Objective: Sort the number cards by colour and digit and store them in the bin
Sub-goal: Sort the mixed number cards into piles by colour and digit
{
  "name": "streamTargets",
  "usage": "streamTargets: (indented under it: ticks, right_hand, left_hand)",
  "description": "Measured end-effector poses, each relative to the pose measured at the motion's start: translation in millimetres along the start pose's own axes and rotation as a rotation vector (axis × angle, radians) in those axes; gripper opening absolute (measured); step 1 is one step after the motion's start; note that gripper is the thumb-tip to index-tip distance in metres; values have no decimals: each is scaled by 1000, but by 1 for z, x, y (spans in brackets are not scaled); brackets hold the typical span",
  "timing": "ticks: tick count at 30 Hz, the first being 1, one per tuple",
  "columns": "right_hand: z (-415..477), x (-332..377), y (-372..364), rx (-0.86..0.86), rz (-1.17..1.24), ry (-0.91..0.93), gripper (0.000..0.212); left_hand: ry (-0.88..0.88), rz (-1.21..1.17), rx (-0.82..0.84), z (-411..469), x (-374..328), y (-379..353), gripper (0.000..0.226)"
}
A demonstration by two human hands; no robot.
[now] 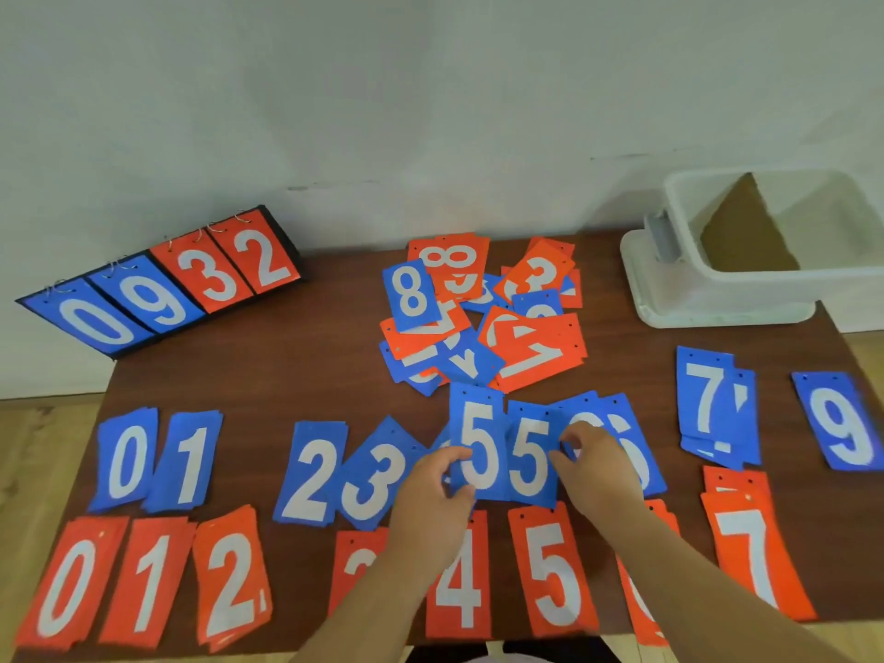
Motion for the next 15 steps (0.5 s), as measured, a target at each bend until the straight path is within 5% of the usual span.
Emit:
streamTargets:
  ticks: [9, 15]
  right_hand:
    - [11, -45, 42, 45, 56, 51, 21]
    - [29, -56, 54, 62, 52, 57, 22]
  left_hand:
    - [-84, 378, 54, 30, -27, -82, 46]
    - [-116, 918, -8, 37, -29, -100, 58]
Point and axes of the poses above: each hand's wrist, its own z-axis towards the middle knuckle, its own y-axis out of the back of the hand, x = y × z, the point moved 4 cm from there along z, towards the middle knuckle, and after that the axes turned 7 degrees about y, right-handed, at the moved point
